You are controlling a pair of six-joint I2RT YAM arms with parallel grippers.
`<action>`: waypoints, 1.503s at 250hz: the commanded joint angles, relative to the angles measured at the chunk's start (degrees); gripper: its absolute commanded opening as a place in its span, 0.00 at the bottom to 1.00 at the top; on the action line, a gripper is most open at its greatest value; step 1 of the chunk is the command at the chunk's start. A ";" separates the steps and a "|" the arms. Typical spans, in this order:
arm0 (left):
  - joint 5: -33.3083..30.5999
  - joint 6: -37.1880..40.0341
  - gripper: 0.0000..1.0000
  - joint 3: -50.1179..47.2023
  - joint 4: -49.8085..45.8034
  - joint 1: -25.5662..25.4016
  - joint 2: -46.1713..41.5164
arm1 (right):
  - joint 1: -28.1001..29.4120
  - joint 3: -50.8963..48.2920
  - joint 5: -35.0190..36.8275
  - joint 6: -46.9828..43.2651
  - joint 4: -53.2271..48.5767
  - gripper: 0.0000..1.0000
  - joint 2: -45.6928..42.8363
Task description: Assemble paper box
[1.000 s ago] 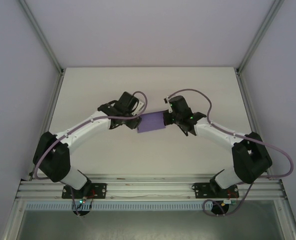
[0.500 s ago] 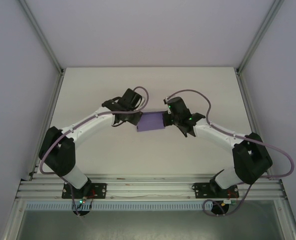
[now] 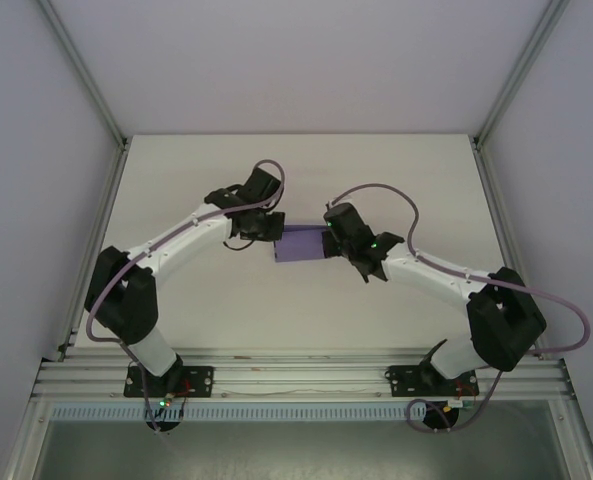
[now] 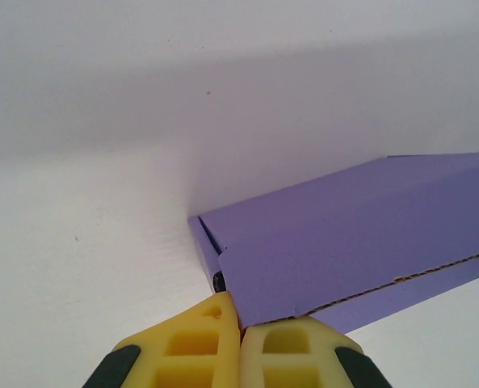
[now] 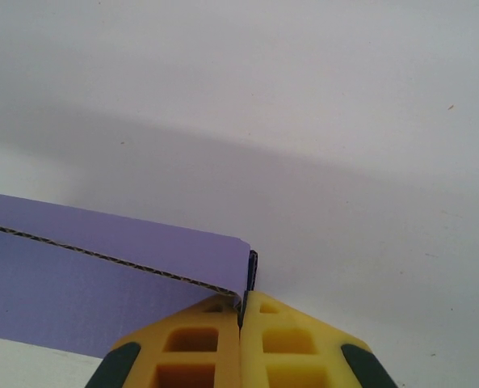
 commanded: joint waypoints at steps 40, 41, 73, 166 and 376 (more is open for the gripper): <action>6.56 -4.74 0.00 2.12 -0.79 0.64 3.56 | 1.21 -2.27 -0.60 1.92 -3.51 0.00 0.56; 6.44 -4.69 0.00 2.07 -0.84 0.64 3.60 | 1.24 -2.24 -0.60 1.90 -3.51 0.00 0.51; 1.01 -2.49 0.00 -1.39 0.32 -0.09 3.51 | 1.29 -3.61 -0.41 1.61 -1.44 0.00 -0.23; -4.73 -3.59 0.00 -19.93 14.58 -4.96 -0.54 | 1.32 -14.77 0.01 -0.23 15.66 0.00 -1.30; -10.59 -4.51 0.00 -21.06 18.35 -9.03 1.12 | -7.97 -8.36 -7.56 13.00 11.87 0.66 -11.45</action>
